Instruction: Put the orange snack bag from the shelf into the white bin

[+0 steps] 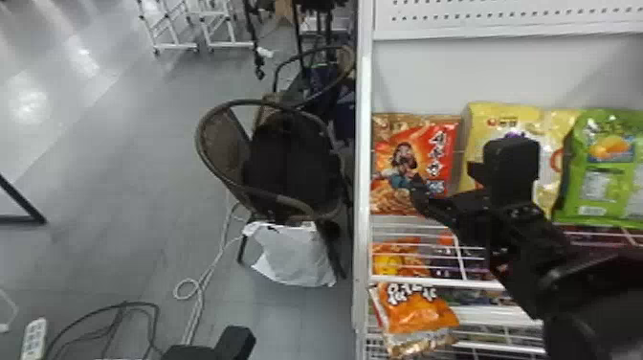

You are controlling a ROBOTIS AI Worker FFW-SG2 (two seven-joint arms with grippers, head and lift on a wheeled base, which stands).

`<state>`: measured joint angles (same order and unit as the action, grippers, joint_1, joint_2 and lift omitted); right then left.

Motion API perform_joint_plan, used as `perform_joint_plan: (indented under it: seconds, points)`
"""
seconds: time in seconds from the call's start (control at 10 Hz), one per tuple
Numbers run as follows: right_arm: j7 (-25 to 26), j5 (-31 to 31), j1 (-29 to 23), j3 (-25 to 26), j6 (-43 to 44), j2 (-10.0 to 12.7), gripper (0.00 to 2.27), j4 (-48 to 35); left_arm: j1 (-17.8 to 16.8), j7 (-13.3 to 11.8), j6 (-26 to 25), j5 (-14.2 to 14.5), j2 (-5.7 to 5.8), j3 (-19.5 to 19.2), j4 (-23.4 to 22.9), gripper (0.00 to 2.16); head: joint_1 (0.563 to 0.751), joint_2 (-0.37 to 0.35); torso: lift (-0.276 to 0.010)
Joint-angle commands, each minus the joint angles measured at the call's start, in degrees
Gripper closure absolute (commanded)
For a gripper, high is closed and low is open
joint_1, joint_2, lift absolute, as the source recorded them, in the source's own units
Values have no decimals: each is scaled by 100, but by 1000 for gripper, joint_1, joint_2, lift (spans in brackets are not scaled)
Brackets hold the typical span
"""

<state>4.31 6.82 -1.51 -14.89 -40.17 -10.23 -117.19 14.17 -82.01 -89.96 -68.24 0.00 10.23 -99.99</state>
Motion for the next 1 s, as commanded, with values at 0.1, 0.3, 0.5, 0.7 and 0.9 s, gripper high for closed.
perform_joint_plan:
  seconds: [0.1,0.3,0.5,0.7,0.9]
  points:
    - [0,-14,467,-146,207,65,130,557,16,63,-7,57,-15,-47,-38,2142,695,114,1]
    - [0,-32,784,-278,242,118,130,847,-2,72,-7,66,-15,-65,-38,2142,695,127,1]
    - [27,-111,1126,-498,242,179,130,1172,-11,63,-7,74,-15,-73,-47,2138,695,137,1]
    - [35,-234,1434,-665,260,276,130,1524,-2,45,-7,92,-15,-126,-100,2138,695,157,1]
    - [44,-366,1689,-779,295,364,130,1911,-2,45,-7,118,-15,-161,-100,2142,695,173,1]
